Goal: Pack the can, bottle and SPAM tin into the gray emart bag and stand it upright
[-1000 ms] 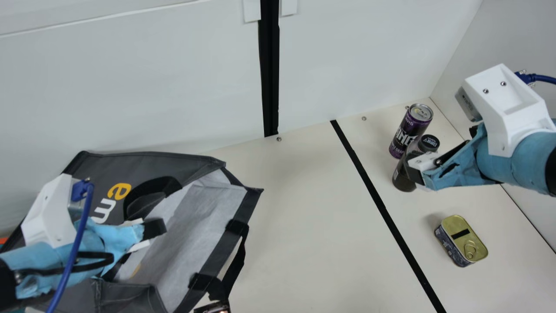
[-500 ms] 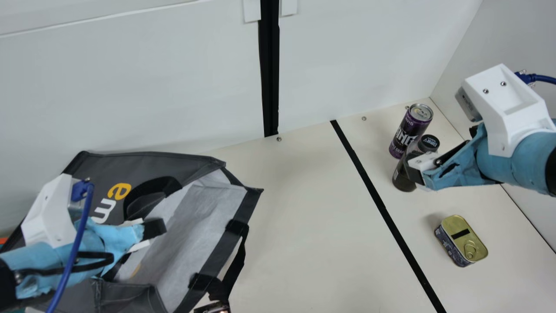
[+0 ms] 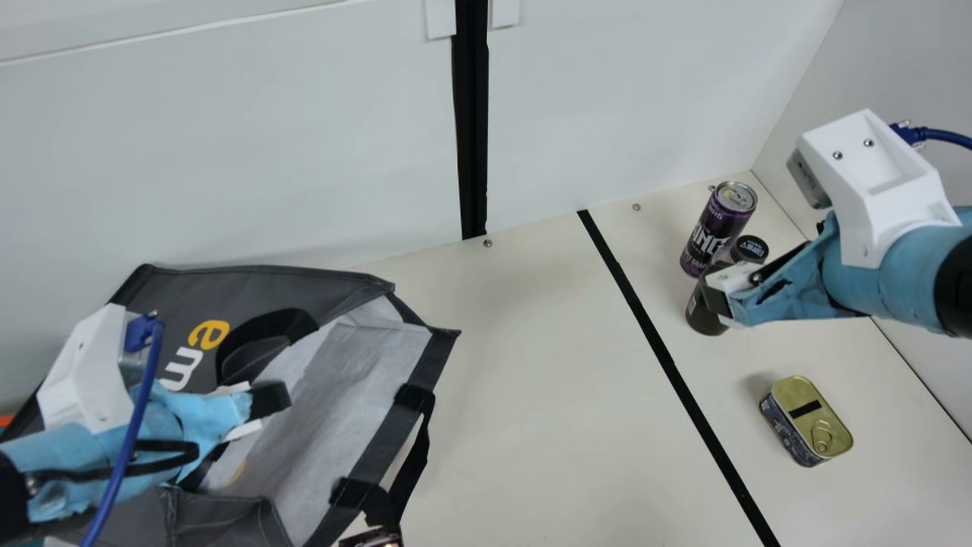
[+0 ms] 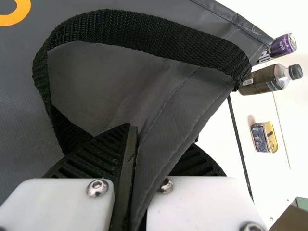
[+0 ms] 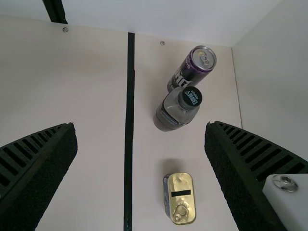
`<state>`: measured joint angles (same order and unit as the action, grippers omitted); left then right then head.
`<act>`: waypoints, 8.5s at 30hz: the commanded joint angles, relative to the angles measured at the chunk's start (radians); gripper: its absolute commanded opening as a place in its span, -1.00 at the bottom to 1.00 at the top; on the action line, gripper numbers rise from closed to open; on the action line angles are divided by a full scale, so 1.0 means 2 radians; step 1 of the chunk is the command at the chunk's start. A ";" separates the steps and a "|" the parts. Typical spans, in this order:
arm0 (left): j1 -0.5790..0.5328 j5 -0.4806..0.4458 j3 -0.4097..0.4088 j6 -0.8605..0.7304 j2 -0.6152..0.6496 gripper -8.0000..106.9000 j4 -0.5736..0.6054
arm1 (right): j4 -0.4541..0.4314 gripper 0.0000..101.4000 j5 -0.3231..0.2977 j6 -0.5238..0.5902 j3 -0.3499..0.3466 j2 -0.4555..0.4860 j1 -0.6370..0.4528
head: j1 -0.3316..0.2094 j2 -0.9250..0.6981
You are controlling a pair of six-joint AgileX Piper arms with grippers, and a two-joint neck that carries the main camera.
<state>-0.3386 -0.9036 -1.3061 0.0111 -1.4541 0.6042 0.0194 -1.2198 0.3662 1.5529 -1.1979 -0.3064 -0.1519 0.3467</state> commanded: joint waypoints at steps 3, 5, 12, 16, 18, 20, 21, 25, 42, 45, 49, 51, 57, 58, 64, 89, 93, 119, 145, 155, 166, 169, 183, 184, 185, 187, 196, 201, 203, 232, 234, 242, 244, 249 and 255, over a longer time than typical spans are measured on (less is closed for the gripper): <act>0.000 0.000 0.000 0.000 0.000 -1.00 0.000 | -0.008 0.87 0.000 -0.009 0.011 -0.014 0.000 | -0.011 0.001; 0.000 0.000 0.000 0.000 0.000 -1.00 0.000 | -0.011 0.87 0.000 -0.011 0.017 -0.022 0.000 | -0.011 0.001; 0.000 0.000 0.000 0.000 0.000 -1.00 0.000 | -0.019 0.87 0.000 -0.017 0.038 -0.050 -0.006 | -0.011 0.001; 0.000 0.000 0.000 0.000 0.000 -1.00 0.000 | -0.021 0.87 0.000 -0.018 0.048 -0.068 -0.011 | -0.011 0.001; 0.000 0.000 0.000 0.000 0.000 -1.00 0.000 | -0.021 0.87 0.000 -0.018 0.053 -0.076 -0.014 | -0.011 0.001; 0.000 0.000 0.000 0.000 0.000 -1.00 0.000 | -0.022 0.87 0.000 -0.019 0.058 -0.085 -0.017 | -0.011 0.001; 0.000 0.000 0.000 0.000 0.000 -1.00 0.000 | -0.022 0.87 0.000 -0.019 0.061 -0.090 -0.018 | -0.011 0.001; 0.000 0.000 0.000 0.000 0.000 -1.00 0.000 | -0.022 0.87 0.000 -0.019 0.073 -0.108 -0.023 | -0.011 0.001; 0.000 0.000 0.000 0.000 0.000 -1.00 0.000 | -0.016 0.87 0.000 -0.006 0.130 -0.194 -0.046 | -0.011 0.001; 0.000 0.000 0.000 0.000 0.000 -1.00 0.000 | -0.015 0.87 0.000 -0.002 0.141 -0.210 -0.050 | -0.011 0.001; 0.000 0.000 0.000 0.000 0.000 -1.00 0.000 | -0.014 0.87 0.000 0.003 0.156 -0.231 -0.054 | -0.011 0.001; 0.000 0.000 0.000 0.000 0.000 -1.00 0.000 | -0.014 0.87 0.000 0.004 0.163 -0.241 -0.056 | -0.011 0.001; 0.000 0.000 0.000 0.000 0.000 -1.00 0.000 | -0.012 0.87 0.000 0.007 0.185 -0.273 -0.058 | -0.011 0.001; 0.000 0.000 0.000 0.000 0.000 -1.00 0.000 | -0.012 0.87 0.000 0.007 0.189 -0.278 -0.058 | -0.011 0.001; 0.000 0.000 0.000 0.000 0.000 -1.00 0.000 | -0.009 0.87 0.000 0.006 0.209 -0.309 -0.060 | -0.011 0.001; 0.000 0.000 0.000 0.000 0.000 -1.00 0.000 | -0.004 0.87 0.000 -0.040 0.296 -0.417 -0.074 | -0.011 0.001; 0.000 0.000 0.000 0.000 0.000 -1.00 0.000 | -0.002 0.87 0.000 -0.050 0.305 -0.430 -0.076 | -0.011 0.001; 0.000 0.000 0.000 0.000 0.000 -1.00 0.000 | 0.013 0.87 0.000 -0.067 0.348 -0.504 -0.086 | -0.011 0.001; 0.000 0.000 0.000 0.000 0.000 -1.00 0.000 | 0.058 -1.00 0.000 -0.024 0.366 -0.522 -0.086 | -0.011 0.001; 0.000 0.000 0.000 0.000 0.000 -1.00 0.000 | 0.085 -1.00 0.000 0.023 0.362 -0.509 -0.079 | -0.011 0.001; 0.000 0.000 0.000 0.000 0.000 -1.00 0.000 | 0.093 -1.00 0.000 0.064 0.335 -0.478 -0.061 | -0.011 0.001; 0.000 0.000 0.000 0.000 0.000 -1.00 0.000 | 0.096 -1.00 0.000 0.072 0.325 -0.466 -0.055 | -0.011 0.001; 0.000 0.000 0.000 0.000 0.000 -1.00 0.000 | 0.099 -1.00 0.000 0.118 0.263 -0.404 -0.016 | -0.011 0.001; 0.000 0.000 0.000 0.000 0.000 -1.00 0.000 | 0.099 -1.00 0.000 0.122 0.258 -0.400 -0.013 | -0.011 0.001; 0.000 0.000 0.000 0.000 0.000 -1.00 0.000 | 0.099 -1.00 0.000 0.126 0.253 -0.395 -0.010 | -0.011 0.001; 0.000 0.000 0.000 0.000 0.000 -1.00 0.000 | 0.099 -1.00 0.000 0.135 0.242 -0.385 -0.004 | -0.011 0.001; 0.000 0.000 0.000 0.000 0.000 -1.00 0.000 | 0.103 -1.00 0.000 0.180 0.185 -0.340 0.020 | -0.011 0.001; 0.000 0.000 0.000 0.000 0.000 -1.00 0.000 | 0.109 -1.00 0.000 0.202 0.153 -0.316 0.030 | -0.011 0.001; 0.000 0.000 0.000 0.000 0.000 -1.00 0.000 | 0.112 -1.00 0.000 0.209 0.141 -0.306 0.033 | -0.011 0.001; 0.000 0.000 0.000 0.000 0.000 -1.00 0.000 | 0.125 -1.00 0.000 0.245 -0.006 -0.179 0.091 | -0.011 0.001; 0.000 0.000 0.000 0.000 0.000 -1.00 0.000 | 0.125 -1.00 0.000 0.248 -0.014 -0.173 0.094 | -0.011 0.001; 0.000 0.000 0.000 0.000 0.000 -1.00 0.000 | 0.139 -1.00 0.000 0.277 -0.047 -0.153 0.100 | -0.011 0.001; 0.000 0.000 0.000 0.000 0.000 -1.00 0.000 | 0.144 -1.00 0.000 0.288 -0.054 -0.149 0.100 | -0.011 0.001; 0.000 0.000 0.000 0.000 0.000 -1.00 0.000 | 0.159 -1.00 0.000 0.323 -0.073 -0.141 0.093 | -0.011 0.001; 0.000 0.000 0.000 0.000 0.000 -1.00 0.000 | 0.184 -1.00 0.000 0.367 -0.092 -0.133 0.080 | -0.011 0.001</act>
<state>-0.3386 -0.9036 -1.3061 0.0111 -1.4541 0.6042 0.3740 -1.2182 1.0794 1.3739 -1.4637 -0.1435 -0.1519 0.3467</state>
